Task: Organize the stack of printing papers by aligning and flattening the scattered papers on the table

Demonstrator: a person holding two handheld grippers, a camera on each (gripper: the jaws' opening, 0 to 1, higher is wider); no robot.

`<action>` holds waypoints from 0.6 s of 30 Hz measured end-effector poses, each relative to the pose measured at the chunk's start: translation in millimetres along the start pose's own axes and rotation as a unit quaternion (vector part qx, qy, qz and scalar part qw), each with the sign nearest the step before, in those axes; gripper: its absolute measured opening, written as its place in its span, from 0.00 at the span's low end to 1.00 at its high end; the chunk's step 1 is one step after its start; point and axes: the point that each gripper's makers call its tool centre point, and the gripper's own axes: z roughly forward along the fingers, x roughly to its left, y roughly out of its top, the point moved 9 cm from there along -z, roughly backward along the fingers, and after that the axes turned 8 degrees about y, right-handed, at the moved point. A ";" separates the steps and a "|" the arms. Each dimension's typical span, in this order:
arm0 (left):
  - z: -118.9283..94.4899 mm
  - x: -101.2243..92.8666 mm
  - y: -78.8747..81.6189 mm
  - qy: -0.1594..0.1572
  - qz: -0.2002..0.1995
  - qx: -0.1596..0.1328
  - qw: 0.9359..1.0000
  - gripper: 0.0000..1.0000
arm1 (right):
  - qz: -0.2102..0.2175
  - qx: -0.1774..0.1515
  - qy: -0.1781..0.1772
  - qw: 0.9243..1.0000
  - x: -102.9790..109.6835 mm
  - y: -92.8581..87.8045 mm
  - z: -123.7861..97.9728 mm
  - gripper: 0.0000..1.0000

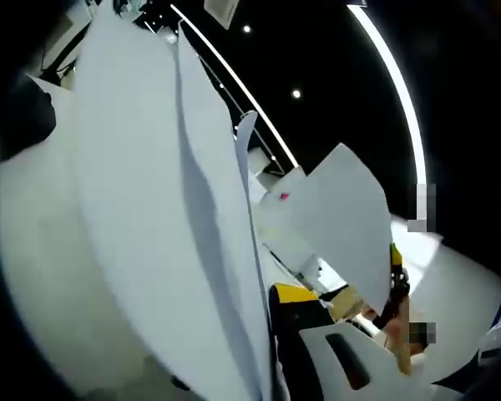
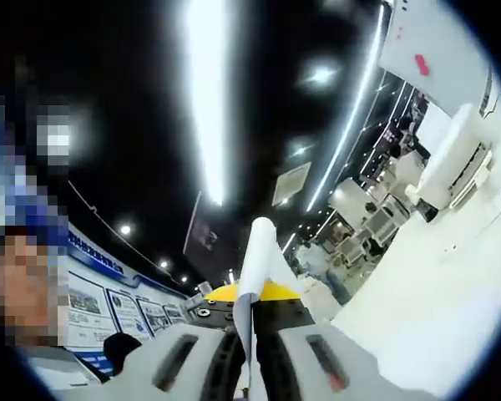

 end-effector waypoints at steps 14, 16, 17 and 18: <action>-0.4 0.7 0.7 0.000 -0.004 -0.004 1.000 0.07 | 0.029 0.001 0.013 0.999 -2.4 -18.3 7.6 0.00; -0.5 0.6 0.6 0.000 -0.004 -0.005 1.000 0.07 | 0.033 0.006 0.007 0.999 -7.9 -23.7 6.7 0.00; -0.6 0.7 0.7 -0.001 -0.004 -0.005 1.000 0.07 | 0.039 0.006 -0.001 0.999 -12.8 -27.5 5.2 0.00; -0.6 0.6 0.8 -0.001 -0.004 -0.005 1.000 0.06 | 0.043 0.005 -0.003 0.999 -16.7 -29.7 3.9 0.00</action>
